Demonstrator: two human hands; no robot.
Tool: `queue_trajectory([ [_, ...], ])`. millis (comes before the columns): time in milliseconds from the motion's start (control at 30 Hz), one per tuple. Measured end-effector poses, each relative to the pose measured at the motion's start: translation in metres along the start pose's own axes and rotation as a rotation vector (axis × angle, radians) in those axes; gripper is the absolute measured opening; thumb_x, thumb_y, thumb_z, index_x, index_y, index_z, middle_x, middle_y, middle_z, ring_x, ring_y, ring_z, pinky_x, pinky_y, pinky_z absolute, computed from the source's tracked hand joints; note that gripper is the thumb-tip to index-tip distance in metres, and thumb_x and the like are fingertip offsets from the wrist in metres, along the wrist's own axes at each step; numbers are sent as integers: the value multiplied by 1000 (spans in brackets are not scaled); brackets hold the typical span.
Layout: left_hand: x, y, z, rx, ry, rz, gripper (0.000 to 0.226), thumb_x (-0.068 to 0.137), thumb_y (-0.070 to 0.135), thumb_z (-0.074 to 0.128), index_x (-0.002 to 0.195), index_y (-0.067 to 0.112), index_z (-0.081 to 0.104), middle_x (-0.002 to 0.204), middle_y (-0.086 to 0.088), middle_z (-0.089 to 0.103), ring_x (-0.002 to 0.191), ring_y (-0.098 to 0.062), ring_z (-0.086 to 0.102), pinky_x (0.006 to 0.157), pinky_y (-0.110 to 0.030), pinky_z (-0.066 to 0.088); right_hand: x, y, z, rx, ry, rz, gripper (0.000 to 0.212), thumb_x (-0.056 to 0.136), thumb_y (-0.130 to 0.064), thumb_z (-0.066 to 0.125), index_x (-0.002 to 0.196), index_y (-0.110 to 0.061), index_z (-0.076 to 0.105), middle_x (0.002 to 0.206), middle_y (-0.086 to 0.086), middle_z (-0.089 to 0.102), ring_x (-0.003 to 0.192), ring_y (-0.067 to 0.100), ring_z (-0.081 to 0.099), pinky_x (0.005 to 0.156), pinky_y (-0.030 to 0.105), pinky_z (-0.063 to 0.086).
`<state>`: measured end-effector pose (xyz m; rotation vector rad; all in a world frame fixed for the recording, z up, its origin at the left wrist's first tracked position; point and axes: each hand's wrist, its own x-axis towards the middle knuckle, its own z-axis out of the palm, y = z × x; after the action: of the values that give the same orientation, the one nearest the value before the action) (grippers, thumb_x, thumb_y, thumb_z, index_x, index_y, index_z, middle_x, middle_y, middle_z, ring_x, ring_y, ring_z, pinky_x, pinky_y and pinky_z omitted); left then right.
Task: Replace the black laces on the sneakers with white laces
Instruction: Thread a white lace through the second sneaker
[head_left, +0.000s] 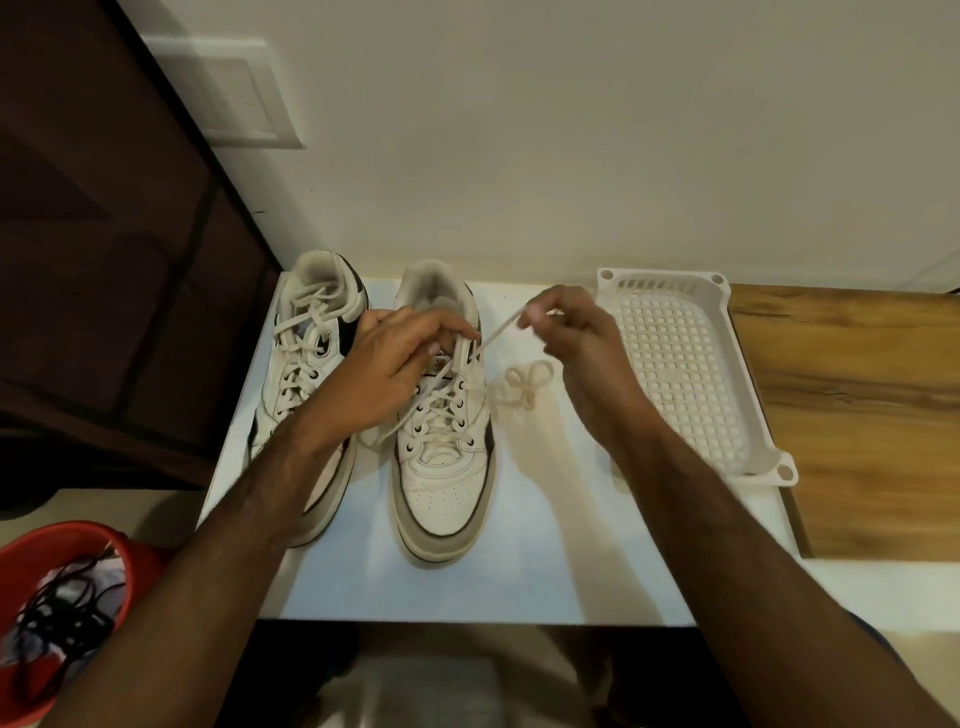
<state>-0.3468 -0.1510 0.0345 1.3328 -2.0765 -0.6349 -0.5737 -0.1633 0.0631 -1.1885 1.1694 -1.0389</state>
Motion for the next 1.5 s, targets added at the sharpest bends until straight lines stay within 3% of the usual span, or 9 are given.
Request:
queue_trajectory([
  [100, 0, 0, 0, -8, -3, -9, 59, 93, -10, 44, 124, 35, 65, 103, 26, 61, 111, 2, 56, 105, -33, 23, 3, -9, -16, 834, 115, 85, 19, 94, -8, 54, 77, -15, 59, 86, 3, 65, 88, 18, 63, 78, 29, 47],
  [167, 0, 0, 0, -15, -5, 0, 61, 90, -9, 41, 125, 36, 65, 104, 26, 61, 112, 2, 55, 104, -32, 23, 3, -13, -16, 958, 159, 176, 23, 95, -12, 50, 72, -14, 49, 64, 1, 47, 56, 13, 46, 58, 23, 43],
  [333, -2, 2, -3, -37, -10, -22, 60, 91, -9, 41, 127, 34, 65, 102, 20, 64, 111, 3, 54, 104, -26, 23, -7, -6, 5, -546, -88, -26, 31, 93, -39, 70, 106, -19, 50, 81, 3, 62, 61, 13, 57, 57, 27, 49],
  [533, -1, 2, -4, -73, -27, -43, 59, 93, -7, 41, 130, 34, 65, 103, 14, 68, 112, -1, 54, 105, -27, 22, -1, 10, 13, -792, -168, -127, 13, 96, -30, 68, 96, -17, 68, 85, 0, 69, 80, 16, 64, 69, 31, 47],
  [767, -2, -1, -6, -102, -32, -31, 60, 92, -2, 39, 126, 40, 66, 102, 20, 68, 113, -7, 59, 109, -41, 27, 12, -12, -33, 252, 146, -59, 23, 91, -1, 57, 75, -17, 55, 83, 0, 62, 71, 9, 53, 65, 22, 38],
  [900, -1, 3, -4, -102, -22, -51, 56, 95, 3, 38, 124, 43, 63, 99, 15, 67, 112, 4, 54, 107, -24, 20, 6, -18, -36, 802, 167, 156, 25, 97, -9, 48, 73, -14, 53, 74, 7, 63, 61, 14, 52, 55, 23, 39],
  [1133, 0, 3, -5, -99, -19, -32, 52, 97, 8, 39, 123, 45, 64, 103, 20, 65, 112, 0, 56, 110, -39, 27, -4, 1, 7, -490, -125, 33, 38, 88, -39, 76, 97, -17, 47, 80, 5, 60, 60, 12, 54, 57, 27, 46],
  [1400, 0, 1, -4, -89, -18, -38, 54, 95, 3, 41, 126, 40, 64, 99, 20, 65, 109, -1, 58, 110, -43, 27, -7, 16, 26, -778, -125, -176, 9, 98, -32, 63, 91, -27, 59, 79, -11, 62, 77, 11, 58, 70, 33, 47],
  [1500, 0, -4, -7, -90, -16, -37, 63, 91, -7, 40, 126, 39, 65, 100, 17, 68, 112, -6, 62, 112, -50, 30, -1, 5, 12, -454, -36, -108, 13, 96, -19, 65, 84, -21, 63, 78, -8, 65, 72, 3, 60, 67, 21, 47],
])
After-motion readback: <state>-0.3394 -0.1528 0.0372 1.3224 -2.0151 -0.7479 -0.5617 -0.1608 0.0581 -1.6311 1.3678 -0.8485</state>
